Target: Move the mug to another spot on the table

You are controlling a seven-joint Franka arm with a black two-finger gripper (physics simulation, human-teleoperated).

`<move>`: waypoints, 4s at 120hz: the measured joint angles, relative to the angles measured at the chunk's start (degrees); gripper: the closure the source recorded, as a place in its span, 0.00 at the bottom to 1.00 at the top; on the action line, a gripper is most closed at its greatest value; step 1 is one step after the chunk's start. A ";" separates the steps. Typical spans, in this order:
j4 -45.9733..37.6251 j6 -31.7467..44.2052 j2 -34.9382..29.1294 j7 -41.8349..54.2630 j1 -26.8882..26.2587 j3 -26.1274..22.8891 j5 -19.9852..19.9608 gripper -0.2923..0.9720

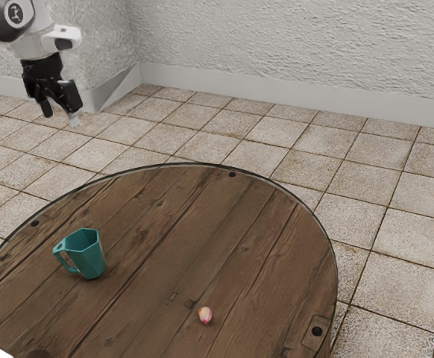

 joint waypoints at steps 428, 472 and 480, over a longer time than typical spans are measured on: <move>-54.43 58.79 -4.09 57.59 -9.94 13.76 -21.64 0.70; -51.83 64.77 -4.65 57.54 -11.56 12.59 -22.70 0.72; -51.53 66.40 -4.51 57.56 -13.83 12.43 -24.27 0.72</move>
